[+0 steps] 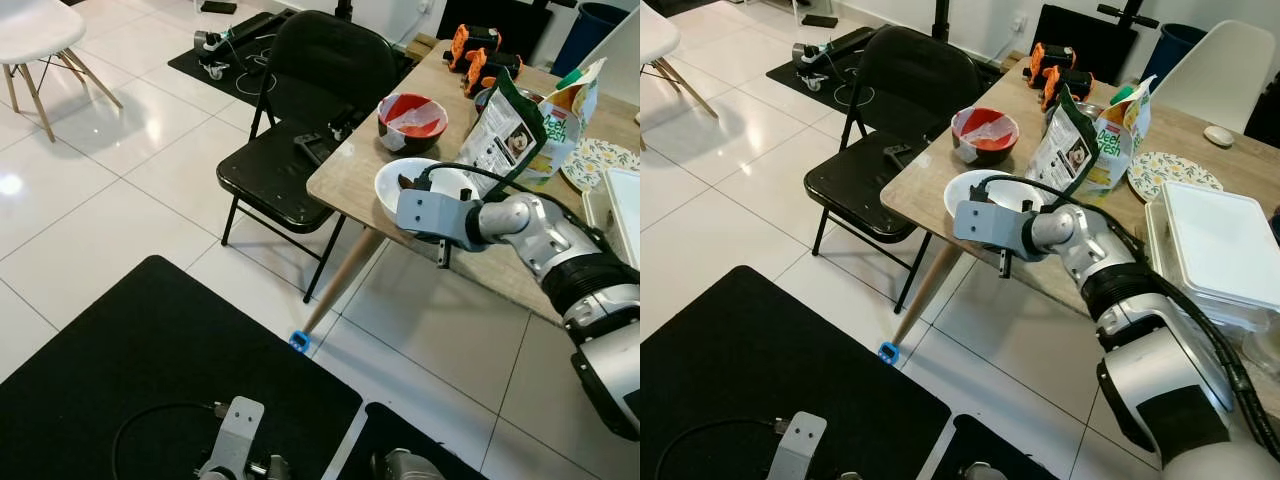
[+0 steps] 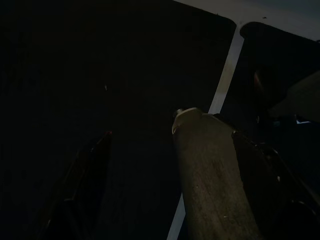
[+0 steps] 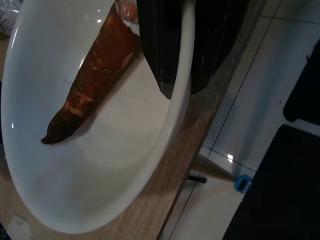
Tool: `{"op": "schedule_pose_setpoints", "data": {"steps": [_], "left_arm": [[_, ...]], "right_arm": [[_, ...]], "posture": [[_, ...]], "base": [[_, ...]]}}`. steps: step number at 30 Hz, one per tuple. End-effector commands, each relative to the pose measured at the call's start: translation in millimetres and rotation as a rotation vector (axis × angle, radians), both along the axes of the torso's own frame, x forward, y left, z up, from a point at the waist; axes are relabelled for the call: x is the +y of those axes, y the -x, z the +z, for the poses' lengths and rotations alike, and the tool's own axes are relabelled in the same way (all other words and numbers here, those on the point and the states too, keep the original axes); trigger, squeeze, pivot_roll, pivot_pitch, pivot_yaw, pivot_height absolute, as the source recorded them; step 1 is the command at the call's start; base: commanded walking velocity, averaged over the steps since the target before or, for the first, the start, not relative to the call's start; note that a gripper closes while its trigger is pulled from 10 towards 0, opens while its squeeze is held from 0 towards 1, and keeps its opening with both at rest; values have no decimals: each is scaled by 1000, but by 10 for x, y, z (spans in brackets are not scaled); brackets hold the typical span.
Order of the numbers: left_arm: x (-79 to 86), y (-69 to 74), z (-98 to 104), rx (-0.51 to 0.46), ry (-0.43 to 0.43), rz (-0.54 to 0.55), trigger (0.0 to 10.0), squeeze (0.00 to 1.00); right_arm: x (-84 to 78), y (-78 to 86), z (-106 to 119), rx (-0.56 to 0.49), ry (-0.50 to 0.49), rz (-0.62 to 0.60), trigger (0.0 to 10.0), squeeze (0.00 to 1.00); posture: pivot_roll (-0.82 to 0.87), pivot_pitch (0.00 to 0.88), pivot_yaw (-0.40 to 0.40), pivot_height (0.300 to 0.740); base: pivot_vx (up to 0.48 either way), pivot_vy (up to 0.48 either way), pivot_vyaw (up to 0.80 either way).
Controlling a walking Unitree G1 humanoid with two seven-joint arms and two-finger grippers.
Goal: Restocking fridge
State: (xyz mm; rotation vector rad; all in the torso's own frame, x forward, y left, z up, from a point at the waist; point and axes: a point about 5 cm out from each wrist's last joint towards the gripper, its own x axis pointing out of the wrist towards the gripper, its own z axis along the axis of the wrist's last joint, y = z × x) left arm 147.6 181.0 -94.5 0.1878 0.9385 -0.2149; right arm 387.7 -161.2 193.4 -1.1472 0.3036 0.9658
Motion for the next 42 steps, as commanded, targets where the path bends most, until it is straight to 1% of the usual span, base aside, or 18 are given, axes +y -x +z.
{"op": "schedule_pose_setpoints", "data": {"steps": [1, 3, 6, 8, 9, 10, 15, 18, 24, 26, 27, 28, 30, 31, 33, 35, 39, 42], "left_arm": [[-39, 484, -181, 201, 13, -10, 10000, 0], [-43, 472, -179, 199, 13, -12, 10000, 0], [-43, 467, -178, 198, 13, -12, 10000, 0], [-45, 457, -176, 197, 12, -16, 10000, 0], [-45, 457, -176, 197, 12, -16, 10000, 0], [-49, 444, -174, 196, 11, -20, 10000, 0], [-52, 434, -172, 195, 11, -22, 10000, 0], [-54, 413, -167, 192, 9, -29, 10000, 0], [-52, 392, -161, 189, 6, -35, 10000, 0], [-49, 374, -157, 186, 3, -38, 10000, 0], [-49, 374, -157, 186, 3, -38, 10000, 0], [-48, 365, -155, 184, 2, -40, 10000, 0], [-48, 365, -155, 184, 2, -40, 10000, 0], [-46, 347, -150, 181, -1, -42, 10000, 0], [-48, 334, -147, 179, -2, -45, 10000, 0], [-50, 329, -146, 179, -2, -46, 10000, 0], [-54, 304, -140, 174, -6, -54, 10000, 0], [-54, 288, -136, 171, -9, -56, 10000, 0]], "right_arm": [[-27, 76, -98, 64, 35, 61, 0, 0], [-9, 124, -82, 73, 33, 124, 0, 0], [7, 146, -74, 75, 27, 153, 0, 0], [84, 234, -49, 72, -9, 248, 0, 0], [84, 234, -49, 72, -9, 248, 0, 0], [159, 355, -38, 71, -38, 352, 0, 0], [194, 419, -35, 69, -51, 401, 0, 0], [222, 504, -10, 66, -73, 442, 0, 0], [220, 543, 33, 43, -80, 451, 0, 0], [267, 622, 31, 11, -77, 481, 0, 0], [267, 622, 31, 11, -77, 481, 0, 0], [341, 676, 30, -13, -99, 510, 0, 0], [341, 676, 30, -13, -99, 510, 0, 0], [531, 814, 16, -44, -154, 587, 0, 0], [634, 925, -25, -44, -165, 643, 0, 0], [655, 955, -45, -42, -162, 660, 0, 0], [787, 1142, -162, -35, -150, 750, 0, 0], [814, 1212, -284, -43, -98, 778, 0, 0]], "posture": [[-23, 166, -99, 740], [-24, 164, -98, 740], [-28, 161, -97, 740], [-31, 156, -96, 740], [-31, 156, -96, 740], [-33, 153, -94, 740], [-33, 151, -93, 740], [-35, 146, -86, 740], [-35, 141, -84, 740], [-38, 134, -83, 740], [-38, 134, -83, 740], [-38, 133, -84, 740], [-38, 133, -84, 740], [-38, 125, -81, 740], [-38, 121, -80, 740], [-38, 119, -80, 740], [-38, 107, -82, 740], [-37, 104, -83, 740]], "base": [[0, 0, 0], [0, 0, 0], [0, 0, 0], [0, 0, 0], [0, 0, 0], [0, 0, 0], [0, 0, 0], [0, 0, 0], [0, 0, 0], [0, 0, 0], [0, 0, 0], [0, 0, 0], [0, 0, 0], [0, 0, 0], [0, 0, 0], [0, 0, 0], [0, 0, 0], [0, 0, 0]]}}
